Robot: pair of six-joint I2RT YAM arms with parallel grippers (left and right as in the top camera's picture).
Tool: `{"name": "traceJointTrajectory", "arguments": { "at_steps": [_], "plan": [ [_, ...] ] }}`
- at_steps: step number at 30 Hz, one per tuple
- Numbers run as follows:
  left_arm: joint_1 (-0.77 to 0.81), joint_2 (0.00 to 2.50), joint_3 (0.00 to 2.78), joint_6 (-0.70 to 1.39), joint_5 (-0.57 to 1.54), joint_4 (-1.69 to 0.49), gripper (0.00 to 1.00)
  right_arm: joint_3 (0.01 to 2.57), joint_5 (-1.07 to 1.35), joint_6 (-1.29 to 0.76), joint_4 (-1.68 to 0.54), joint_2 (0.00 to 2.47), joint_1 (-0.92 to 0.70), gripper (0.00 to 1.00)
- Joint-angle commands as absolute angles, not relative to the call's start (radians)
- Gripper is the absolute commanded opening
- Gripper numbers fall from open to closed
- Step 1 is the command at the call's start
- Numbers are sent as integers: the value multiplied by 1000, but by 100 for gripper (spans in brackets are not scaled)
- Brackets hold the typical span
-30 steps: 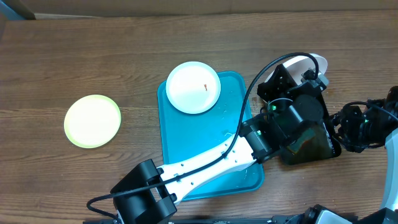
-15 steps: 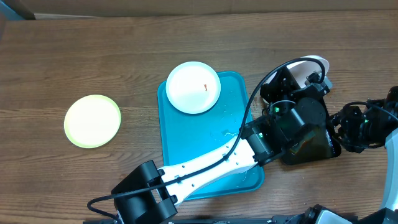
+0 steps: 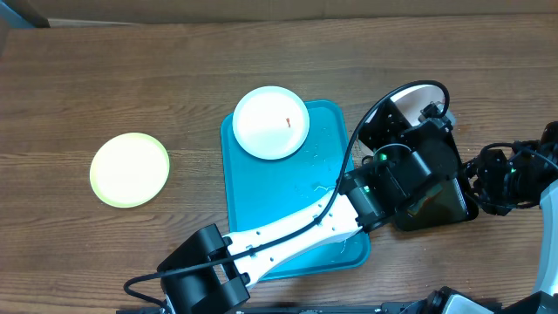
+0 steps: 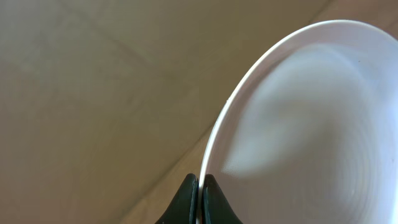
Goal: Clean dirty plates on tray and stack at the side
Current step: 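Lift the white plate with left gripper and tilt it over black tray, then carry the white plate left and stack it on the yellow plate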
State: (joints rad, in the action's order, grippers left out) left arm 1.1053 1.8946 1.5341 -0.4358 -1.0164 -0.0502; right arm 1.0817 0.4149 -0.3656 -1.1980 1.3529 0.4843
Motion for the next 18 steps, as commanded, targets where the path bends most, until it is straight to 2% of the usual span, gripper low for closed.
{"name": "traceJointTrajectory", "arguments": {
  "at_steps": [1, 5, 7, 10, 13, 14, 15, 16, 18],
  "plan": [
    [1108, 1866, 1555, -258, -1153, -64, 4, 1098, 421, -358, -1200, 1345, 487, 55],
    [1086, 1767, 1555, -71, -1057, -224, 4, 1098, 421, -350, -1205, 1345, 487, 55],
    [1053, 1695, 1555, 82, -953, -349, 4, 1098, 421, -345, -1207, 1346, 487, 55],
    [927, 1566, 1555, 374, -690, -616, 4, 1098, 421, -342, -1206, 1346, 487, 55],
    [705, 1468, 1555, 551, -437, -876, 4, 1098, 420, -339, -1206, 1345, 487, 56],
    [551, 1439, 1555, 582, -343, -997, 4, 1098, 421, -339, -1206, 1345, 487, 55],
    [476, 1433, 1555, 583, -316, -1048, 4, 1098, 420, -339, -1206, 1346, 487, 56],
    [295, 1435, 1553, 583, -271, -1140, 4, 1098, 421, -335, -1206, 1345, 487, 56],
    [117, 1444, 1539, 576, -215, -1188, 4, 1098, 420, -331, -1206, 1345, 487, 56]
  ]
}}
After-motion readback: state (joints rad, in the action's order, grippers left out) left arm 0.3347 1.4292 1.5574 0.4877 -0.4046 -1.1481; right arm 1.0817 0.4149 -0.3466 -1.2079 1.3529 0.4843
